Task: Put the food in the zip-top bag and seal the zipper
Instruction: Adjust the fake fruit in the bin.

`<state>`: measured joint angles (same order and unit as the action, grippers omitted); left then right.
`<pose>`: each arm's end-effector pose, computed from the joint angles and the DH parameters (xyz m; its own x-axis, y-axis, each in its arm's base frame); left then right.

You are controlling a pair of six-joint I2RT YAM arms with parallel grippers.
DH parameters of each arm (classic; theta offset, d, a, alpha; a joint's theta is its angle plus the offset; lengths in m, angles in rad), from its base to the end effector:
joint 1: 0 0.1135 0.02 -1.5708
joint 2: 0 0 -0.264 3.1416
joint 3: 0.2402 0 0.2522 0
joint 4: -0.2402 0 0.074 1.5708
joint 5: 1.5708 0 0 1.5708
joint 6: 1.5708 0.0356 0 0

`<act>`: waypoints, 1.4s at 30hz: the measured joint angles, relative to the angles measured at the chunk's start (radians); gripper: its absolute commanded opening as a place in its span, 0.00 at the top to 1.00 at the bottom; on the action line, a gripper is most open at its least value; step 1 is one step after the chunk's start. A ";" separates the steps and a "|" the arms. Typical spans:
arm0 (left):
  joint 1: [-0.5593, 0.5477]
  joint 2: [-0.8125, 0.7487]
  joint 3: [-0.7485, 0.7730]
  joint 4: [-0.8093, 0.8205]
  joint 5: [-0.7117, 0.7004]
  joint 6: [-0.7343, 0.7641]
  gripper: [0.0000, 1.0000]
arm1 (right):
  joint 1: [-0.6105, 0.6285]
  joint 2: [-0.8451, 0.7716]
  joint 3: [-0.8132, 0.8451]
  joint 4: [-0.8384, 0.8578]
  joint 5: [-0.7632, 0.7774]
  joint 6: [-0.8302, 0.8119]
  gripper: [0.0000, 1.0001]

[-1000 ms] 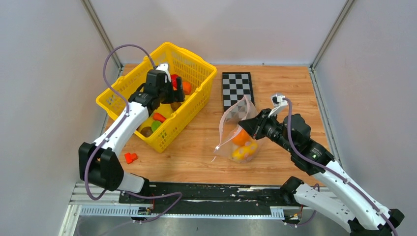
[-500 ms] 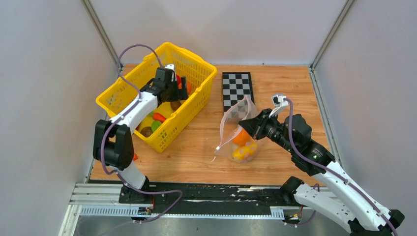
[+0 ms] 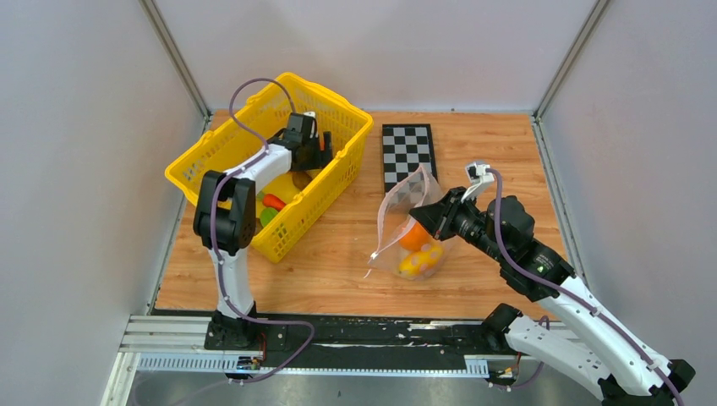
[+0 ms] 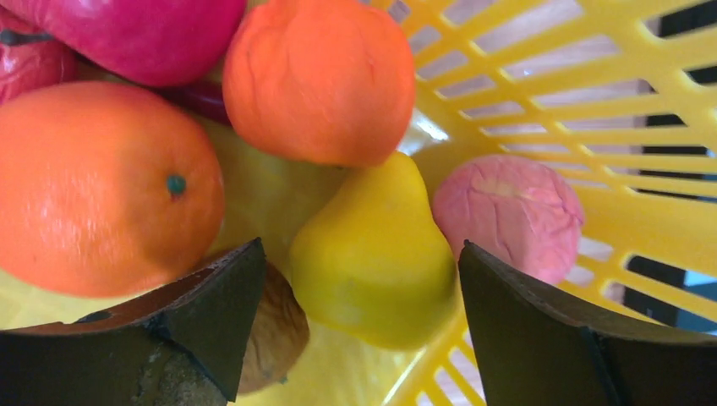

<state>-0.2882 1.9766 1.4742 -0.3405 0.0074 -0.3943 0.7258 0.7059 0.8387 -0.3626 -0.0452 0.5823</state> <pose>0.4225 -0.1255 0.2089 -0.7719 -0.1718 -0.6121 -0.0082 0.9654 -0.2607 0.1191 0.1078 0.3517 -0.5250 0.2686 -0.8076 -0.4876 0.6828 0.5441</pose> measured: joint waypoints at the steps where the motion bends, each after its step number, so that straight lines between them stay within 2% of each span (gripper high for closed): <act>1: 0.000 0.016 0.016 0.001 -0.006 0.006 0.15 | 0.000 0.000 0.000 0.000 0.000 0.000 1.00; 4: 0.000 0.037 0.008 0.004 -0.018 0.018 0.24 | 0.000 0.000 0.000 0.000 0.000 0.000 1.00; 6: 0.001 0.031 -0.009 0.025 -0.016 0.019 0.25 | 0.000 0.000 0.000 0.000 0.000 0.000 1.00; 17: 0.001 -0.095 -0.189 0.082 0.003 0.037 0.16 | 0.000 0.008 0.000 0.001 0.000 -0.001 1.00; 19: 0.001 -0.112 -0.216 0.095 0.019 0.044 0.19 | 0.000 0.020 0.000 0.001 0.000 -0.001 1.00; 25: 0.001 -0.169 -0.287 0.107 0.043 0.067 0.38 | 0.000 0.034 0.000 0.001 0.000 -0.001 1.00; 35: 0.001 -0.268 -0.393 0.084 0.052 0.086 0.46 | 0.000 0.051 0.008 0.002 -0.008 0.001 1.00; 38: 0.001 -0.277 -0.396 0.076 0.056 0.090 0.52 | 0.000 0.051 0.008 0.002 -0.008 0.007 1.00; 42: 0.001 -0.293 -0.400 0.069 0.061 0.095 0.52 | 0.000 0.050 0.008 0.002 -0.008 0.011 1.00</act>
<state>-0.2871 1.6833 1.0740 -0.2710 0.0685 -0.2996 0.7258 0.7555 0.8467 -0.3611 -0.0532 0.5930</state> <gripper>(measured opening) 0.764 0.015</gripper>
